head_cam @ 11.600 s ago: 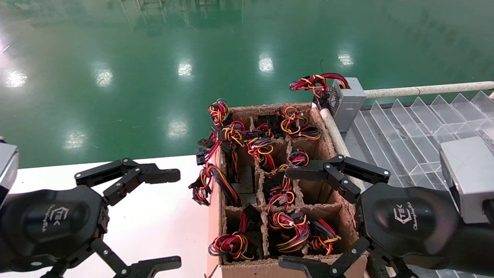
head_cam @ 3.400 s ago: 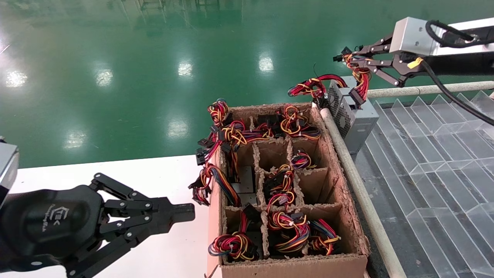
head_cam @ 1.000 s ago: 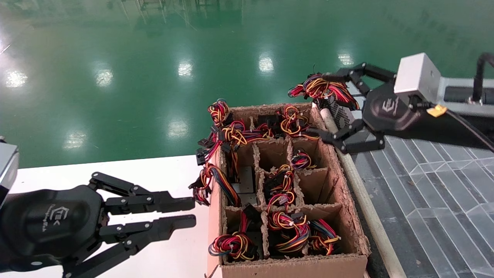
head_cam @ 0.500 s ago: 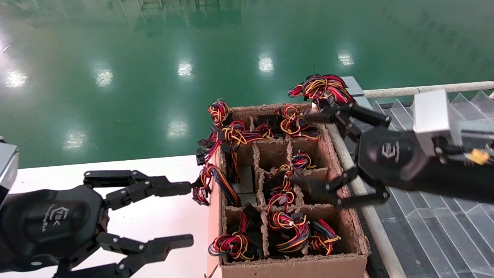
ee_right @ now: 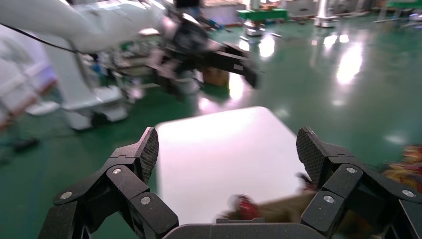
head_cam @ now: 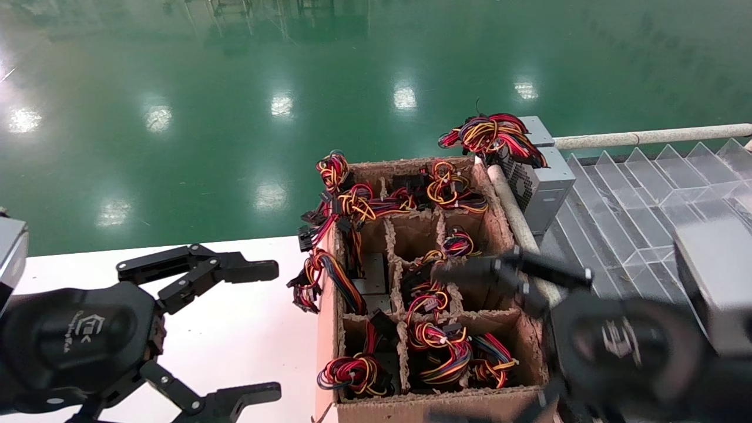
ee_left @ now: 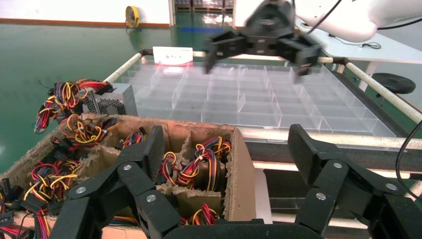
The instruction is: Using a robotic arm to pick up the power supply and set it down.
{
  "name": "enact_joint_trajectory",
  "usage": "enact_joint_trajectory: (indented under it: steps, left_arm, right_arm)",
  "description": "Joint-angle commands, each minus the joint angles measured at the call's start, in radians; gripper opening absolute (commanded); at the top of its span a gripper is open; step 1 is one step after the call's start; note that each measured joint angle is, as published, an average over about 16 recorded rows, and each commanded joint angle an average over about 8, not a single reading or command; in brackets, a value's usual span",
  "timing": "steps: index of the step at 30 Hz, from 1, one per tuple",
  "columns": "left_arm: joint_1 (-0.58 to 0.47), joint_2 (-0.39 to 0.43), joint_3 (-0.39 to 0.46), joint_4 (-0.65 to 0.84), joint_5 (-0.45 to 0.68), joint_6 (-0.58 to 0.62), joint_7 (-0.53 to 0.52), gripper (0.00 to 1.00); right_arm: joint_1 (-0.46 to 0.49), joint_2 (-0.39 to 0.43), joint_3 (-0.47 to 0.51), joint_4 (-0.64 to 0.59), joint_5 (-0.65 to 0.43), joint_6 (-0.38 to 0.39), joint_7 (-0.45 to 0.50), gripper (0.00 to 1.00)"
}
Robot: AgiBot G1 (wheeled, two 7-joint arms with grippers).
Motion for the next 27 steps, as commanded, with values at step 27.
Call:
enact_joint_trajectory:
  steps: [27]
  left_arm:
    - [0.0,0.0,0.0,0.0,0.0,0.0,0.0,1.0]
  right_arm:
    - [-0.008,0.002,0.002,0.007,0.006,-0.001,0.008,1.0]
